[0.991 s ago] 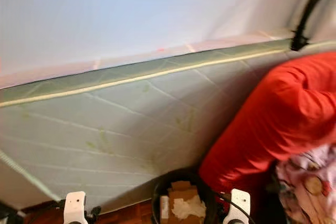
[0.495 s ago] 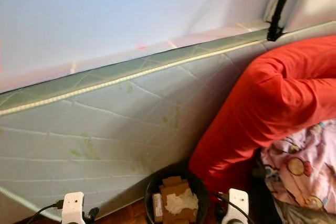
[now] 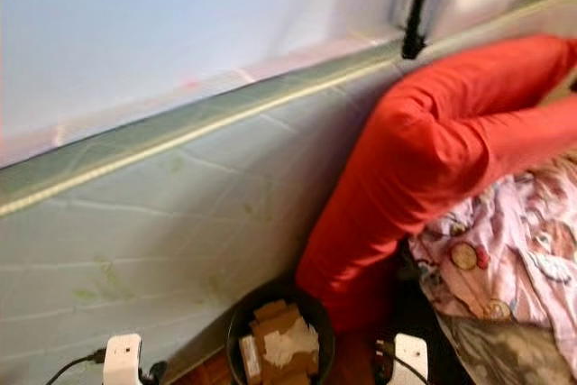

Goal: Clean up the room

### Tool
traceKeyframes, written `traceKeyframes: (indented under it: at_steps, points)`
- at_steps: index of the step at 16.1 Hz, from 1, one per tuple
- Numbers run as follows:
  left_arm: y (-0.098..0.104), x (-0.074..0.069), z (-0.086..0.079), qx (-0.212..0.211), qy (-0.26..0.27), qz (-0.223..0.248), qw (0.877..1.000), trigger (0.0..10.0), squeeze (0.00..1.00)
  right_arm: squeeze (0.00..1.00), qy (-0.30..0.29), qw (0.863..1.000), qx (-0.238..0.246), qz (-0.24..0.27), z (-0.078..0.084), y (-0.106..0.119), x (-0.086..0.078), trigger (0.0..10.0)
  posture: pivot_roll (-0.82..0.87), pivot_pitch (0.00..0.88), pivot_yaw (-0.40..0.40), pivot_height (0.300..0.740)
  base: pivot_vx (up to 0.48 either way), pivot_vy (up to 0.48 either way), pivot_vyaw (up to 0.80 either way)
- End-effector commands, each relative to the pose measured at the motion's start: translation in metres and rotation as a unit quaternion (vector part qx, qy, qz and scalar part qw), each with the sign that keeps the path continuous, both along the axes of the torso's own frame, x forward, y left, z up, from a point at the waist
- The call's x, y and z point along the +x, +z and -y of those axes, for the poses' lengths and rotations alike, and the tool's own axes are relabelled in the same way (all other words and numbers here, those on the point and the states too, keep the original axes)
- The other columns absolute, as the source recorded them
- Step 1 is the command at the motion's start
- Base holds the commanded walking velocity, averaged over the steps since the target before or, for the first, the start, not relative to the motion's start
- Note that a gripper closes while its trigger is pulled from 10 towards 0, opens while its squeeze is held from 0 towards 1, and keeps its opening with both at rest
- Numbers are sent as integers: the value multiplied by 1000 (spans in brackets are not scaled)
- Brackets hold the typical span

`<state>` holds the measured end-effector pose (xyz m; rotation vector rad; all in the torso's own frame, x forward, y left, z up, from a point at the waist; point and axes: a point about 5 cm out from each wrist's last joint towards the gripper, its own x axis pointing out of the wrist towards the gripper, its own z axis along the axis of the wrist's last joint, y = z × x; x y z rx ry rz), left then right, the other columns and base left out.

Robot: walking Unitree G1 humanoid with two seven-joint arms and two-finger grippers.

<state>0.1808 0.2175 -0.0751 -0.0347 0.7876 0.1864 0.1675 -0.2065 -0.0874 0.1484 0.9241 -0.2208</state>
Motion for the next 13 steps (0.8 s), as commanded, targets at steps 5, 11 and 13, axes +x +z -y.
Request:
traceKeyframes:
  at_steps: [5, 11, 13]
  points:
    - [-6, -11, 2, -5, 4, -16, 1000, 10000, 0, 0, 4, 1000, 1, -22, 1, -5, -12, 10000, -1, 72, -36, 740, 0, 0, -610]
    - [-6, -11, 5, 0, -12, -19, 1000, 10000, 0, 0, 1, 999, 4, -34, 3, -7, -17, 10000, -5, 75, -32, 740, 0, -190, -608]
    - [-5, -7, 7, -4, -10, -15, 1000, 10000, 0, 0, -1, 999, 4, -36, 4, -7, -18, 10000, -7, 82, -32, 740, 0, 0, -606]
